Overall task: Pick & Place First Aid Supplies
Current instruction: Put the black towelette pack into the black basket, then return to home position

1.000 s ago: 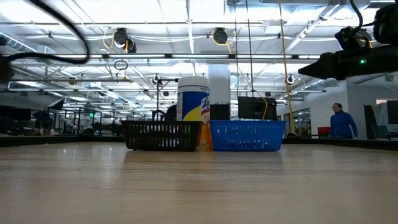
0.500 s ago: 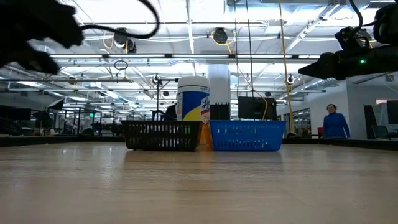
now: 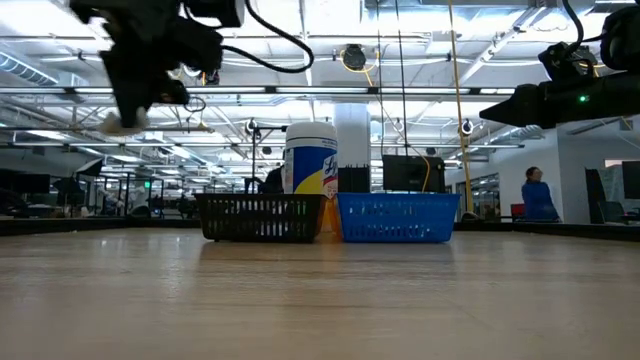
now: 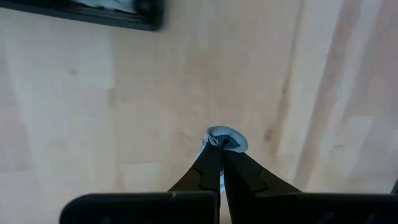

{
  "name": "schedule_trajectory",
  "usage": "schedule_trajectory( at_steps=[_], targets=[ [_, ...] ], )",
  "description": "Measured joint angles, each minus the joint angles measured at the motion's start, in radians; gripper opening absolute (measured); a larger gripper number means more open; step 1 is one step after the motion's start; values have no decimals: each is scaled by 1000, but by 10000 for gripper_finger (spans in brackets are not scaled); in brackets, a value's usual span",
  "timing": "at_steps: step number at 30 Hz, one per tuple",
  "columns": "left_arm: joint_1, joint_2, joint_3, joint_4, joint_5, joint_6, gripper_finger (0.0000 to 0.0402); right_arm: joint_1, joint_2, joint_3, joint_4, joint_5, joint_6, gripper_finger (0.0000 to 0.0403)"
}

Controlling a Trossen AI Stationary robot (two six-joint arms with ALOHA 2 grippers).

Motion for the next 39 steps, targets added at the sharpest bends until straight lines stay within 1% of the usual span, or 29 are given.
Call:
schedule_trajectory(
  at_steps=[4, 9, 13, 18, 22, 26, 28, 31, 35, 39],
  targets=[
    [101, 35, 65, -52, -8, 95, 3, 0, 0, 0, 0, 0, 0, 279],
    [172, 118, 158, -78, -37, 181, 3, 0, 0, 0, 0, 0, 0, 279],
    [189, 223, 244, -75, -68, 208, 2, 0, 0, 0, 0, 0, 0, 279],
    [194, 350, 319, -30, -71, 209, 2, 0, 0, 0, 0, 0, 0, 279],
    [187, 432, 374, 26, -71, 201, 2, 0, 0, 0, 0, 0, 0, 279],
    [181, 485, 419, 87, -69, 180, 8, 0, 0, 0, 0, 0, 0, 279],
    [183, 491, 429, 104, -69, 145, 26, 0, 0, 0, 0, 0, 0, 279],
    [185, 493, 434, 128, -71, 117, 73, 0, 0, 0, 0, 0, 0, 279],
    [187, 481, 434, 147, -70, 99, 156, 0, 0, 0, 0, 0, 0, 279],
    [206, 444, 434, 168, -80, 38, 247, 0, 0, 0, 0, 0, 0, 279]
  ],
)
